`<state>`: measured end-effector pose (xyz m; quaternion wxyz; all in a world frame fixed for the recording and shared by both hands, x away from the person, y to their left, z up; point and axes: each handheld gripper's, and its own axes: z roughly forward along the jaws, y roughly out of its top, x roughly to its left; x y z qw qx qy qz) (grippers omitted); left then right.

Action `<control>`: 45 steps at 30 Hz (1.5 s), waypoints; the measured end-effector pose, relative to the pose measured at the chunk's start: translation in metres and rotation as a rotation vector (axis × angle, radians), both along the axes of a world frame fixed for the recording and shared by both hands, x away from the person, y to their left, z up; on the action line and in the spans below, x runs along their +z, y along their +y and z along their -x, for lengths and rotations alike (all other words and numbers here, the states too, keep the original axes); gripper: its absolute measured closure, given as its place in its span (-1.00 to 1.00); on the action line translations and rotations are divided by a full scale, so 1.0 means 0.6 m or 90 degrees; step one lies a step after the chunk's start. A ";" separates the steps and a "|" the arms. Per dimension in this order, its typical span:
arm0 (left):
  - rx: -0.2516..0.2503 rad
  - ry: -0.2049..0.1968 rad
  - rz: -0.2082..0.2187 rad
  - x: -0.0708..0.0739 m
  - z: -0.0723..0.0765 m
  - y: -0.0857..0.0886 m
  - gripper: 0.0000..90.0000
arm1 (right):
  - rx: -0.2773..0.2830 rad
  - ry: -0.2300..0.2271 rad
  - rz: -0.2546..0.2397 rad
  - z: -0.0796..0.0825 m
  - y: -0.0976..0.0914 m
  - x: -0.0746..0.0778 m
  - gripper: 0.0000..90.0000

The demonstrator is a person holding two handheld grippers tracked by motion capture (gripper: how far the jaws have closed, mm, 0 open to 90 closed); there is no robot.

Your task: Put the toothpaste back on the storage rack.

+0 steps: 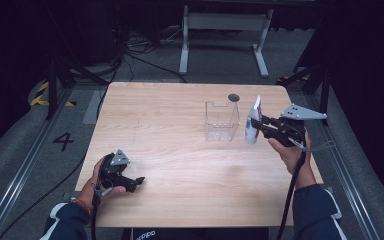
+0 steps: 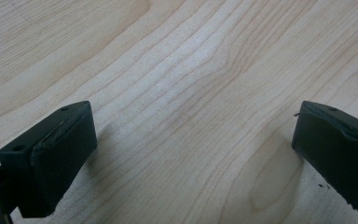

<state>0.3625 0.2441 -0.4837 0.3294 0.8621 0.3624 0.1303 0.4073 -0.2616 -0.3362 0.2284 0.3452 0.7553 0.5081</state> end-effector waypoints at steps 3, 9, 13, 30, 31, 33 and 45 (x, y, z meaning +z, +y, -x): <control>0.000 0.000 -0.001 0.000 0.000 0.000 -0.99 | -0.001 -0.009 -0.001 -0.004 0.005 0.005 0.55; 0.000 0.000 -0.002 0.000 0.000 0.000 -0.99 | 0.005 -0.013 -0.007 -0.019 0.018 0.011 0.55; -0.001 0.000 -0.001 0.000 0.000 0.000 -0.99 | 0.005 -0.016 -0.004 -0.029 0.029 0.015 0.56; -0.002 0.001 -0.002 0.000 -0.001 0.000 -0.99 | 0.009 -0.030 0.000 -0.070 0.063 0.031 0.56; -0.002 0.001 -0.002 0.000 -0.001 0.000 -0.99 | 0.007 -0.028 -0.001 -0.072 0.064 0.031 0.57; -0.002 0.001 -0.001 0.000 -0.001 0.000 -0.99 | 0.004 -0.027 0.000 -0.078 0.066 0.030 0.57; -0.005 0.002 -0.003 0.001 -0.001 0.001 -0.99 | -0.013 -0.013 0.003 -0.107 0.077 0.018 0.57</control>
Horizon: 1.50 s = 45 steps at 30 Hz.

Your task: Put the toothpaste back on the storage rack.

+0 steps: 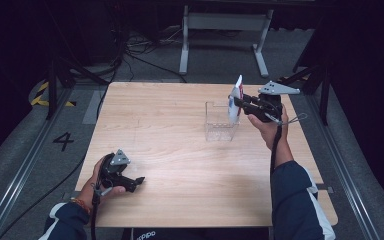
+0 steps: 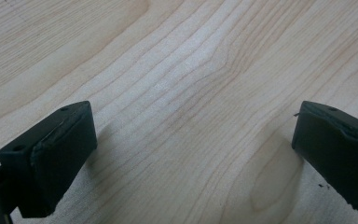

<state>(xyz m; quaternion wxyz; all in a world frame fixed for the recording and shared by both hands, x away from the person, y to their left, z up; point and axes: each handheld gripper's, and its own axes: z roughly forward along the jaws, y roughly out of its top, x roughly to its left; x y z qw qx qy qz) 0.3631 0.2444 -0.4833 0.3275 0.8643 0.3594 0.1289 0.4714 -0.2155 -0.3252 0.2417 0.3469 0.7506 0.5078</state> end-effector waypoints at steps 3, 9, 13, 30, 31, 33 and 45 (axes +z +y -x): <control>0.000 0.000 0.001 0.000 0.000 0.000 -0.99 | -0.005 0.000 0.000 -0.005 0.002 -0.003 0.57; -0.001 0.001 0.001 0.000 0.000 0.000 -0.99 | -0.013 0.009 0.002 -0.017 0.006 -0.014 0.58; -0.001 0.000 0.001 0.000 0.000 0.000 -0.99 | -0.016 0.014 0.002 -0.023 0.009 -0.022 0.59; -0.005 -0.005 -0.003 0.000 -0.001 0.000 -0.99 | -0.017 0.012 0.005 -0.026 0.017 -0.046 0.85; -0.003 -0.004 -0.002 0.000 -0.001 0.000 -0.99 | -0.014 0.016 0.002 -0.026 0.018 -0.045 0.84; -0.005 -0.004 -0.003 0.000 -0.001 0.000 -0.99 | -0.012 0.015 0.011 -0.026 0.018 -0.047 0.83; -0.005 -0.004 -0.003 0.000 -0.001 0.000 -0.99 | -0.015 0.030 0.015 -0.022 0.010 -0.059 0.81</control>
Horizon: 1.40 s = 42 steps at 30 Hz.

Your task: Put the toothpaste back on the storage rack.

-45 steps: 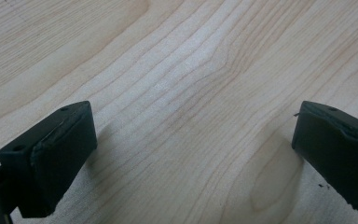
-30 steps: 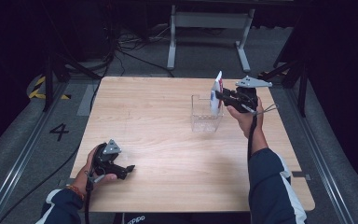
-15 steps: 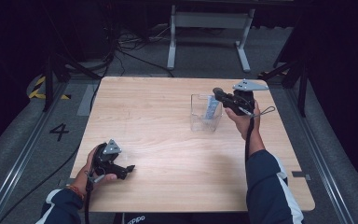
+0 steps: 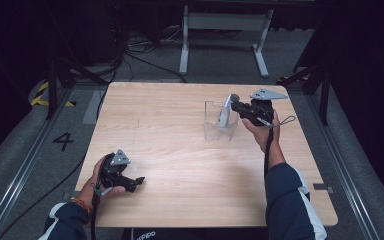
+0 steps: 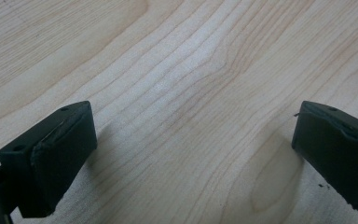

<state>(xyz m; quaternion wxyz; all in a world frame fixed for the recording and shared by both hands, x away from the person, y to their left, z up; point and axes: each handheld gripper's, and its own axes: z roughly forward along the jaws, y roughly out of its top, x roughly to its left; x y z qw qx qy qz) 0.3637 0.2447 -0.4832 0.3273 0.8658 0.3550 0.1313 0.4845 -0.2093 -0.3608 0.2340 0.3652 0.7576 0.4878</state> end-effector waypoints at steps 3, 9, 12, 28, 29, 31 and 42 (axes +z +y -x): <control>0.000 0.000 0.000 0.000 0.000 0.000 -0.99 | 0.003 0.000 0.008 0.002 -0.001 -0.001 0.79; 0.000 0.000 0.000 0.000 0.000 0.000 -0.99 | -0.005 0.012 0.024 0.010 -0.008 -0.004 0.71; 0.000 0.000 0.000 0.000 0.000 0.000 -0.99 | -0.005 0.012 0.035 0.013 -0.009 -0.006 0.70; 0.001 0.000 0.001 0.000 0.000 0.000 -0.99 | 0.001 0.037 0.088 0.042 -0.024 -0.011 0.55; 0.001 0.001 0.000 0.000 0.000 0.000 -0.99 | 0.002 0.037 0.093 0.044 -0.025 -0.011 0.54; 0.000 0.000 0.000 0.000 0.000 0.000 -0.99 | 0.004 0.037 0.098 0.048 -0.028 -0.011 0.53; 0.000 0.000 0.000 0.000 0.000 0.000 -0.99 | 0.007 0.043 0.125 0.076 -0.046 -0.014 0.44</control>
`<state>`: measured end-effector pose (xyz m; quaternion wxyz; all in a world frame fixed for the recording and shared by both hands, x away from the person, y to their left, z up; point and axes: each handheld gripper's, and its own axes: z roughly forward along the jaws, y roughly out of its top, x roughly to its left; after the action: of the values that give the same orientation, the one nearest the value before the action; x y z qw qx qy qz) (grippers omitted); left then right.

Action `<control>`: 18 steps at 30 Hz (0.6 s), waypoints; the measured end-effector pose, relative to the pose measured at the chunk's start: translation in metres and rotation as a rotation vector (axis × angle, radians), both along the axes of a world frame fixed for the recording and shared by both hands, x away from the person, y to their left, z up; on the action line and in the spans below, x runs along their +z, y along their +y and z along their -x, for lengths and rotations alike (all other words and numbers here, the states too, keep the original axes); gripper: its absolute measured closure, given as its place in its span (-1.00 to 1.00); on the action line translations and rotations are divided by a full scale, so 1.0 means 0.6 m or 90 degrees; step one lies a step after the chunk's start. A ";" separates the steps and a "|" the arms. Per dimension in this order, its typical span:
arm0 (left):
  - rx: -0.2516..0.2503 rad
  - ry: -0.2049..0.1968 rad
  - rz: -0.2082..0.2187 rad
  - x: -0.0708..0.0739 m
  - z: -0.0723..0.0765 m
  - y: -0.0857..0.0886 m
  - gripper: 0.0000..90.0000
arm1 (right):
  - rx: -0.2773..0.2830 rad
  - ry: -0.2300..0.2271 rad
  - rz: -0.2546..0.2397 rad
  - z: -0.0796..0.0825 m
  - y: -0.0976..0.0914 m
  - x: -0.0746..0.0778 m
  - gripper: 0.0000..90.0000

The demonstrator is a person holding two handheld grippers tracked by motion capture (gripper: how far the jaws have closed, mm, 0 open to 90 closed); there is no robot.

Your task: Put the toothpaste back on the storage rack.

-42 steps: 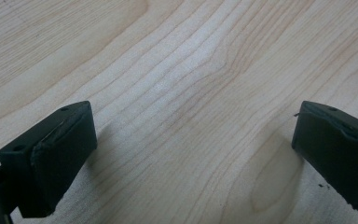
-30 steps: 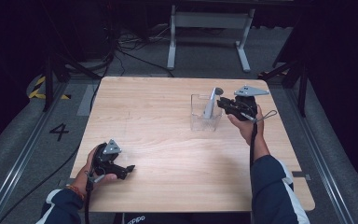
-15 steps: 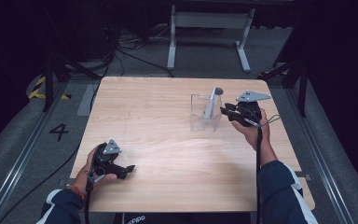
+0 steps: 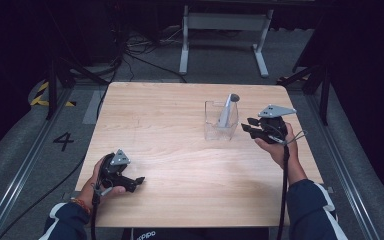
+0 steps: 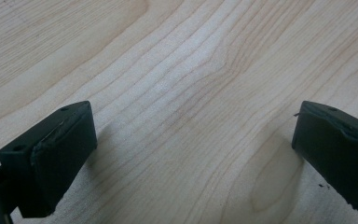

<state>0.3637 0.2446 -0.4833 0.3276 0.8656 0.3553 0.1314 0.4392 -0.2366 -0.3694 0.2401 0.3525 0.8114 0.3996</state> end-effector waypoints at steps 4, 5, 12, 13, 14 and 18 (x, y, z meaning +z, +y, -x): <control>0.000 0.000 0.000 0.000 0.000 0.000 -0.99 | -0.002 0.006 0.007 0.010 -0.010 -0.006 0.40; 0.000 0.000 0.000 0.000 0.000 0.000 -0.99 | 0.000 0.006 0.013 0.011 -0.012 -0.007 0.38; 0.000 0.000 0.000 0.000 0.000 0.000 -0.99 | 0.001 0.020 0.028 0.026 -0.023 -0.025 0.29; 0.001 0.000 0.001 0.000 0.000 0.000 -0.99 | 0.001 0.023 0.032 0.028 -0.025 -0.028 0.28; 0.001 0.000 0.001 0.000 0.000 0.000 -0.99 | 0.003 0.023 0.034 0.031 -0.027 -0.030 0.26; 0.001 0.002 0.001 0.000 0.000 0.000 -0.99 | -0.001 0.026 0.049 0.040 -0.033 -0.039 0.19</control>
<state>0.3634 0.2445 -0.4833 0.3274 0.8653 0.3567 0.1299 0.4155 -0.2563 -0.3929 0.2370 0.3516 0.8307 0.3608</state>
